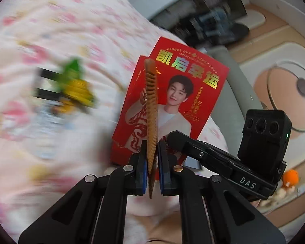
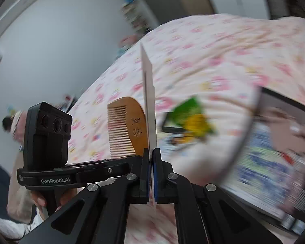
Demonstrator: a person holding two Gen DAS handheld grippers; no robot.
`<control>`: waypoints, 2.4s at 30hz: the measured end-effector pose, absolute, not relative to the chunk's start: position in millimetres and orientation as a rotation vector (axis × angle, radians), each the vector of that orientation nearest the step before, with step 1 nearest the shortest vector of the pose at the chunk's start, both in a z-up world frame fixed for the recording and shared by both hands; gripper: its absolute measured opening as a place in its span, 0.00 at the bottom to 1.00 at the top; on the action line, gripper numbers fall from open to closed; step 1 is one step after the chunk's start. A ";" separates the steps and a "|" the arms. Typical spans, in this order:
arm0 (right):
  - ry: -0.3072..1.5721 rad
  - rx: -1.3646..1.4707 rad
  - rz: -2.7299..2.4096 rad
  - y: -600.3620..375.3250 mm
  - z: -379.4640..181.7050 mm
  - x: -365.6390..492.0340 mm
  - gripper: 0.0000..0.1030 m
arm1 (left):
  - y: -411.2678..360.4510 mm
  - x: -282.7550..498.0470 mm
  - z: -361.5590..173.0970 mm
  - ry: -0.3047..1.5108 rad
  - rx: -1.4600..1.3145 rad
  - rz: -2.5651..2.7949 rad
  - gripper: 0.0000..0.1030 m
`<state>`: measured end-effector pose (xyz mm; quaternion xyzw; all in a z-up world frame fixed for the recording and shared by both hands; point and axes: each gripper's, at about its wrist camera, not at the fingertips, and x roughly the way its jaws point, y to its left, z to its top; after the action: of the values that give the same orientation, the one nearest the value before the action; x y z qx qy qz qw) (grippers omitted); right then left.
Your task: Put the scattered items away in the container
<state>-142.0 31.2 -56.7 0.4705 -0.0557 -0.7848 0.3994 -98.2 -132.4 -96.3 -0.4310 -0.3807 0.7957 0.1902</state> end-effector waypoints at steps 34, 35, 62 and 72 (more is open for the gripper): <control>-0.638 1.461 -2.196 254.9 -145.9 -207.6 0.01 | 36.9 -188.9 -152.8 -0.508 -1.703 2.259 0.18; -0.641 1.475 -2.177 252.5 -149.3 -208.6 0.02 | 43.3 -194.0 -157.2 -0.508 -1.747 2.243 0.18; -0.471 1.572 -2.131 223.4 -173.5 -221.2 0.05 | 31.7 -221.1 -184.9 -0.582 -1.727 2.114 0.38; -0.331 1.489 -2.346 237.8 -145.4 -212.5 0.04 | 36.0 -211.2 -175.7 -0.501 -1.678 2.181 0.41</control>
<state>-212.5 237.8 -145.4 0.5243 -0.1165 -0.8261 0.1706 -211.2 36.0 -175.7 -0.5910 -0.1766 0.7683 0.1713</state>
